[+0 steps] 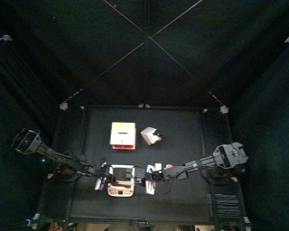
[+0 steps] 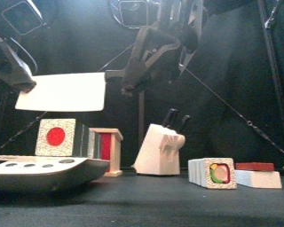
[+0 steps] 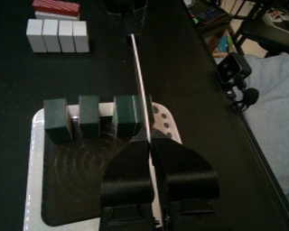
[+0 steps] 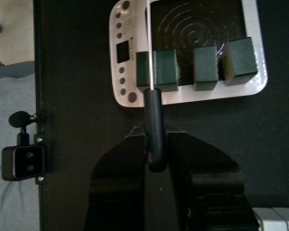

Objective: Cut sushi roll

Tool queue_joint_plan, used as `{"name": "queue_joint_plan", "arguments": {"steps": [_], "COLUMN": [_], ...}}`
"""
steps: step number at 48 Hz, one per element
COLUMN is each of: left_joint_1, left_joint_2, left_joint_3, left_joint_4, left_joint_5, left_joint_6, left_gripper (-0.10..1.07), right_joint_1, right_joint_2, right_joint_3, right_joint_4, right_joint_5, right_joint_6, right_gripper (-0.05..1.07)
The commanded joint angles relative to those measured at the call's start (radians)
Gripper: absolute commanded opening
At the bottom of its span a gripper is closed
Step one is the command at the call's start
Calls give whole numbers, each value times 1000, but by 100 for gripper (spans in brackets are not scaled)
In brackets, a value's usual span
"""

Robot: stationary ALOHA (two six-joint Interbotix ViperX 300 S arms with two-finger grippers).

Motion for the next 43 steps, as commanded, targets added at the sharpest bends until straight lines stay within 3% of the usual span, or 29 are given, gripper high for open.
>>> {"name": "queue_joint_plan", "arguments": {"steps": [1, 12, 28, 34, 43], "left_joint_1": [-14, -15, -35, -35, -18], "left_joint_2": [5, 6, 48, 20, -74], "left_joint_3": [6, 20, 2, -11, -48], "left_joint_4": [-2, -2, 2, -2, -8], "left_joint_5": [-21, -43, -35, -17, 103], "left_joint_6": [3, 3, 12, 48, 132], "left_gripper": [24, 24, 24, 24, 24], "right_joint_1": [2, 3, 18, 20, 32], "right_joint_2": [-28, -20, -14, -14, -11], "right_joint_3": [-8, -3, -29, -57, -97], "right_joint_4": [-40, -109, -114, -161, -311], "right_joint_5": [3, 8, 20, 74, 178], "right_joint_6": [23, 87, 112, 152, 244], "right_gripper": [50, 50, 50, 50, 50]}}
